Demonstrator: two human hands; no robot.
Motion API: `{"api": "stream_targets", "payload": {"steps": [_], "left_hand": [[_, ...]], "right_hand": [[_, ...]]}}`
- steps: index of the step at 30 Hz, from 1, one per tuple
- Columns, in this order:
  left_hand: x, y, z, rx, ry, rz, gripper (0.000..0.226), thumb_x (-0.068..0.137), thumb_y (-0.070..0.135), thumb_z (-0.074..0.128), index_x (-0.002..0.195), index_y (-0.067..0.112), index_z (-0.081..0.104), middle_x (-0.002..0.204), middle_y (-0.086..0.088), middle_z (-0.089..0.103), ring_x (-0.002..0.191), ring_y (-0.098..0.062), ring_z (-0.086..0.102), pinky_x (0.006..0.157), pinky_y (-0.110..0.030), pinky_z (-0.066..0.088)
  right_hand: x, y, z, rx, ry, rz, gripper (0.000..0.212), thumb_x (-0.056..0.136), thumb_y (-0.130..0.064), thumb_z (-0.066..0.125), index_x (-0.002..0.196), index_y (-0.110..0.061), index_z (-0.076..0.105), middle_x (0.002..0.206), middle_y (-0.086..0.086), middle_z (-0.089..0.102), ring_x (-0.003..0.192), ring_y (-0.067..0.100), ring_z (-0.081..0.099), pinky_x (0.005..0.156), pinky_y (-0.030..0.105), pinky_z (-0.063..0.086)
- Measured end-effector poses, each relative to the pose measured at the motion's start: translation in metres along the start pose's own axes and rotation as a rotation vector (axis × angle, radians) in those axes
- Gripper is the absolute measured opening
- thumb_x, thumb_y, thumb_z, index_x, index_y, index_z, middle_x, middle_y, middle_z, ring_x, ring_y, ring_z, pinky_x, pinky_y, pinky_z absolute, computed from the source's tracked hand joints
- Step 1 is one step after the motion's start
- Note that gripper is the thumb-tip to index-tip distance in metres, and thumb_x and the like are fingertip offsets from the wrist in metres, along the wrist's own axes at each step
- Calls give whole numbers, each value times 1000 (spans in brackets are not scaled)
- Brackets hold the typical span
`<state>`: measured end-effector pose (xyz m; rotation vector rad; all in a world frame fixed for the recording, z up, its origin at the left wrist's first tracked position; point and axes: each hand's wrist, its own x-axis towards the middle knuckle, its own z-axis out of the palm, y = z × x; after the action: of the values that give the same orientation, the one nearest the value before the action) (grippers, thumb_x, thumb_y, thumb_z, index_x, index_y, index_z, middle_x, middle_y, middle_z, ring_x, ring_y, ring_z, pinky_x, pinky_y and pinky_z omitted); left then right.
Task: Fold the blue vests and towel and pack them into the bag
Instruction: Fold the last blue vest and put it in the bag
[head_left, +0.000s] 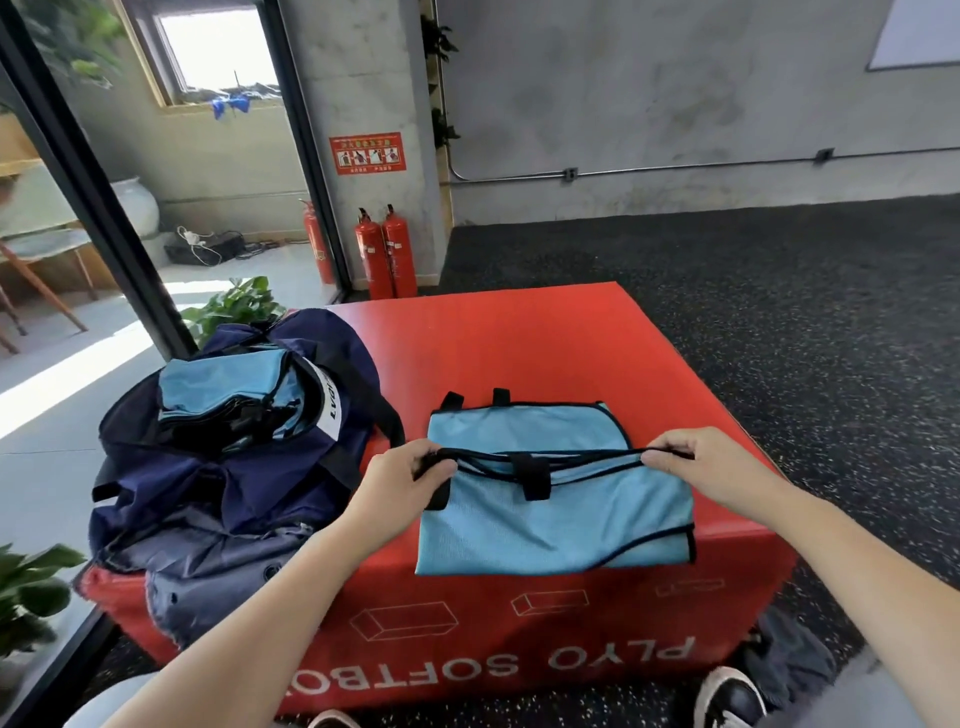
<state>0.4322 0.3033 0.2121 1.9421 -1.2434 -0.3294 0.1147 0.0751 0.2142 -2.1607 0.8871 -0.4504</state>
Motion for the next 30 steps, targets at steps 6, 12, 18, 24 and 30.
{"api": "stream_targets", "payload": {"steps": [6,12,18,24,30], "left_hand": [[52,-8,7,54,82,-52,5,91,29,71,88,25,68,67,9,67,61,-3,57,64,-20,46],[97,-21,14,65,115,-81,29,90,25,73,70,39,57,62,15,63,58,9,56,58,-7,38],[135,-37,25,99,98,-140,13,90,29,73,83,36,64,72,13,66,69,1,60,64,-14,43],[150,-54,37,292,27,-214,45,87,41,74,122,17,61,106,3,53,88,-11,54,78,-22,38],[142,-47,35,321,93,-227,52,87,47,71,129,21,54,117,3,43,83,-8,49,81,-28,41]], "right_hand": [[62,2,-2,-52,27,25,10,93,-34,69,85,-32,75,87,-4,75,94,26,68,89,45,51],[115,10,7,-63,23,31,10,94,-37,68,85,-37,74,85,-10,75,88,17,68,85,40,51],[149,12,13,-146,64,45,12,95,-39,67,84,-38,72,81,-13,72,77,13,65,69,28,47],[171,8,30,-613,112,97,24,96,-44,62,114,-31,68,112,-7,67,111,20,59,94,43,43],[169,-35,74,-330,90,-53,23,94,-49,60,99,-29,69,91,-12,66,90,13,63,81,38,53]]}}
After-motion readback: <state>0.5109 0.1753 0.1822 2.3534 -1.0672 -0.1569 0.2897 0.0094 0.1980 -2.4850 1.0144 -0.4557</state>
